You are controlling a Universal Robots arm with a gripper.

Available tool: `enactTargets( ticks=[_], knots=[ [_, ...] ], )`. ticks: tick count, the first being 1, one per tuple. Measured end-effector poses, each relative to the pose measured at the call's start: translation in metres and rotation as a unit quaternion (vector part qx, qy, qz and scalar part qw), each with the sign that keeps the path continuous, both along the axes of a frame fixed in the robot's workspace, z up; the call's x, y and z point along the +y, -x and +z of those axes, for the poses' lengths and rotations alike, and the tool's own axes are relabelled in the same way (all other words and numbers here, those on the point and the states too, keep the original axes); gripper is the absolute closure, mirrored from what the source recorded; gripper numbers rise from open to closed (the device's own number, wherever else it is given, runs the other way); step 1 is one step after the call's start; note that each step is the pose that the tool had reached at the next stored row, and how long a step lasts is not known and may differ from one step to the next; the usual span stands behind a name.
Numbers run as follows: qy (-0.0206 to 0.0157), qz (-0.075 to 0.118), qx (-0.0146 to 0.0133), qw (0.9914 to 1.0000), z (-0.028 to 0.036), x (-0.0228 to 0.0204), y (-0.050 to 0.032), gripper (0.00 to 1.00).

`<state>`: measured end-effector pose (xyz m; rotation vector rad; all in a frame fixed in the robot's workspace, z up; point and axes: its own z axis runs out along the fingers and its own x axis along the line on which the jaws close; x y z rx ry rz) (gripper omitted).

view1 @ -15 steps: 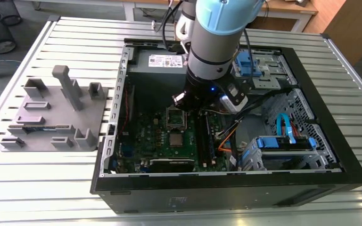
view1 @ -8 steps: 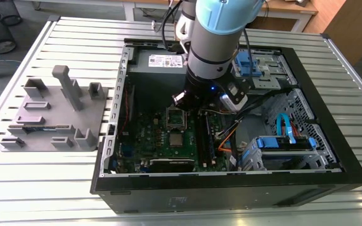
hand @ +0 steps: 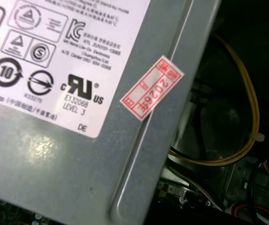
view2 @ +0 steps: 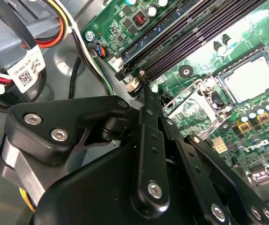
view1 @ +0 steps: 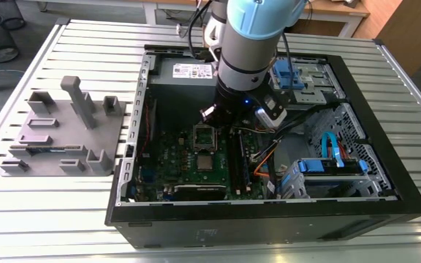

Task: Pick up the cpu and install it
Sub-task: 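Close the cpu cover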

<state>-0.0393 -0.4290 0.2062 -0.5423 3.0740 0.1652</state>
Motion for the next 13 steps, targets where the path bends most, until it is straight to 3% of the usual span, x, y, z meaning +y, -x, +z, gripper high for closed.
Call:
enactTargets(
  ticks=[13],
  knots=[
    [0.0000, 0.000, -0.0001, 1.00000, -0.0026, 0.0026, 0.0016, 0.89]
  ],
)
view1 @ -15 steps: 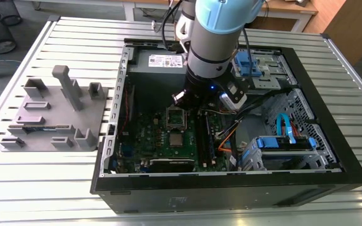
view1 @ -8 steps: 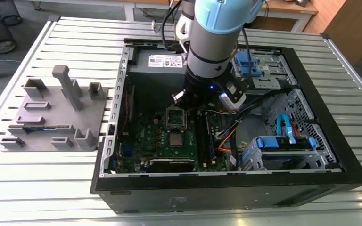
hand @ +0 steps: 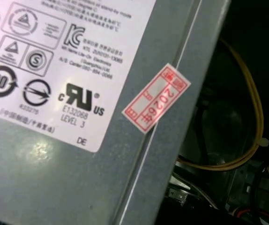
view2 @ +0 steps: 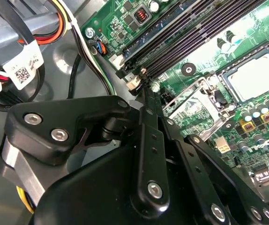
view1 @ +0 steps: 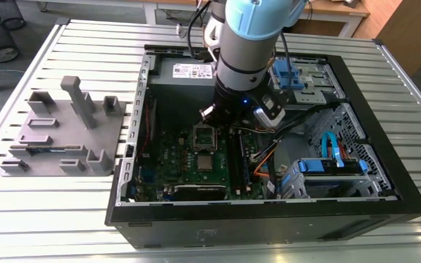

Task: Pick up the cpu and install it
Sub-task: 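Close the cpu cover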

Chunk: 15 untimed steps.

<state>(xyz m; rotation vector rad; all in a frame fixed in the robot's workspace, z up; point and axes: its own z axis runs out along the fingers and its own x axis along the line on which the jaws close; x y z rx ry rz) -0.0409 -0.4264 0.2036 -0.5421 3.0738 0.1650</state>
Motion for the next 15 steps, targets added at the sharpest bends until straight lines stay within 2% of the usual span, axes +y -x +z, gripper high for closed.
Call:
enactTargets(
  ticks=[9, 15],
  knots=[
    [0.0001, 0.000, 0.0000, 1.00000, -0.0014, 0.0026, 0.0001, 0.89],
    [0.0000, 0.000, -0.0006, 1.00000, -0.0017, 0.0027, 0.0048, 0.89]
  ],
)
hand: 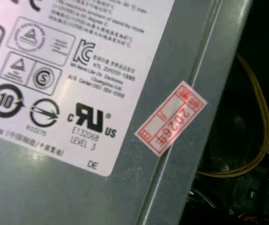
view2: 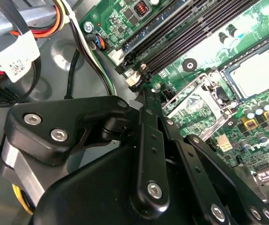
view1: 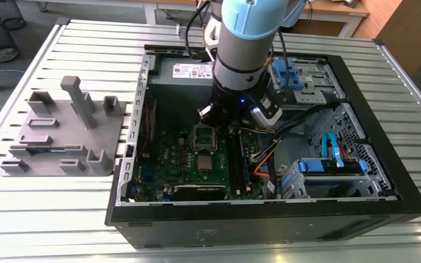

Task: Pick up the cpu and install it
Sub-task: 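Close the cpu cover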

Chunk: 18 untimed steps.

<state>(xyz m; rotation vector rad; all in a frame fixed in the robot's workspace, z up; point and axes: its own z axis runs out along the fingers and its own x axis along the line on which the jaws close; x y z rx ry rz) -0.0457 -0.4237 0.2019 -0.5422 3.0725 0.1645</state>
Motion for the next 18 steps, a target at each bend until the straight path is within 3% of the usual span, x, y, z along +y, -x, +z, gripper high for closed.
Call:
enactTargets(
  ticks=[4, 13, 18],
  knots=[
    [0.0001, 0.000, -0.0001, 1.00000, 0.0003, -0.0001, 0.0004, 0.89],
    [0.0000, 0.001, -0.0001, 1.00000, 0.0117, -0.0002, 0.0005, 0.89],
    [0.0002, 0.006, -0.0001, 0.99998, 0.0117, -0.0002, 0.0005, 0.89]
  ],
)
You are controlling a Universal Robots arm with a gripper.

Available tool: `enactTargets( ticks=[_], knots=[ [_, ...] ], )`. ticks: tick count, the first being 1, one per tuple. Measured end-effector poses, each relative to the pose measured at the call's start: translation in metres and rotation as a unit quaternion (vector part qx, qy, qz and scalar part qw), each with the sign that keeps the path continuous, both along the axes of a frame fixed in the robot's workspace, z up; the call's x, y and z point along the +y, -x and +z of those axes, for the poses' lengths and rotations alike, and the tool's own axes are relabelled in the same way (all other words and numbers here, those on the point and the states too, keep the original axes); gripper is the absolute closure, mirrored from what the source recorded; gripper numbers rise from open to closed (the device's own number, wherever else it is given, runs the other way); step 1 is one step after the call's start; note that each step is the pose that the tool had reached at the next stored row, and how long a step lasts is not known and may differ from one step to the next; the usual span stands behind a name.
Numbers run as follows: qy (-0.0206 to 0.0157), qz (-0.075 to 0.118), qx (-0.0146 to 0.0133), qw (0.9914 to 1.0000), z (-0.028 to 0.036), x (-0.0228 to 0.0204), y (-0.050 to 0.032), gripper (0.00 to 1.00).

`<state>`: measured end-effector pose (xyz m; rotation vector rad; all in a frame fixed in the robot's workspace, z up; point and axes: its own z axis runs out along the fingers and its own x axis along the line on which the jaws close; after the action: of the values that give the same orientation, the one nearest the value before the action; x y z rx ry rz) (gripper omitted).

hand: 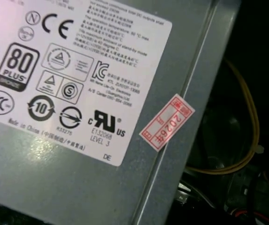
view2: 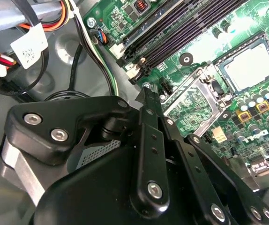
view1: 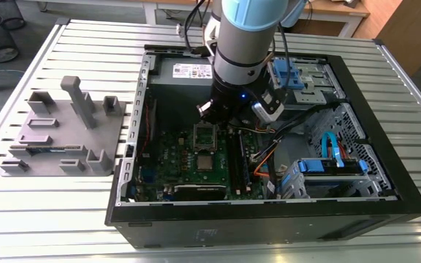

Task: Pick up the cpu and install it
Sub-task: 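Close the cpu cover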

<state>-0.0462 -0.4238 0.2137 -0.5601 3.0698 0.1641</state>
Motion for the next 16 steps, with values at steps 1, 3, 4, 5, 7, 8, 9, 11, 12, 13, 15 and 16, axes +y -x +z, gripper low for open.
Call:
enactTargets(
  ticks=[1, 3, 4, 5, 7, 8, 9, 11, 12, 13, 15, 16],
  knots=[
    [0.0000, 0.003, 0.0000, 1.00000, 0.0000, 0.0000, 0.0000, 0.89],
    [0.0000, 0.009, 0.0000, 0.99996, 0.0001, 0.0000, 0.0000, 0.89],
    [0.0001, 0.013, 0.0000, 0.99992, 0.0002, 0.0000, 0.0000, 0.89],
    [0.0001, 0.016, 0.0000, 0.99987, 0.0002, 0.0000, 0.0000, 0.89],
    [0.0001, 0.019, 0.0000, 0.99981, 0.0002, 0.0000, 0.0000, 0.89],
    [0.0001, 0.019, 0.0000, 0.99981, 0.0002, 0.0000, 0.0000, 0.89],
    [0.0001, 0.019, 0.0000, 0.99981, 0.0002, 0.0000, 0.0000, 0.89],
    [0.0001, 0.020, 0.0000, 0.99981, 0.0002, 0.0000, 0.0000, 0.89],
    [0.0003, 0.020, 0.0001, 0.99980, 0.0008, 0.0000, 0.0000, 0.89],
    [0.0002, 0.021, 0.0001, 0.99978, 0.0015, 0.0000, 0.0000, 0.89],
    [0.0001, 0.024, 0.0000, 0.99971, 0.0024, 0.0000, 0.0000, 0.89],
    [0.0001, 0.026, 0.0000, 0.99966, 0.0030, 0.0000, 0.0000, 0.89]
  ],
)
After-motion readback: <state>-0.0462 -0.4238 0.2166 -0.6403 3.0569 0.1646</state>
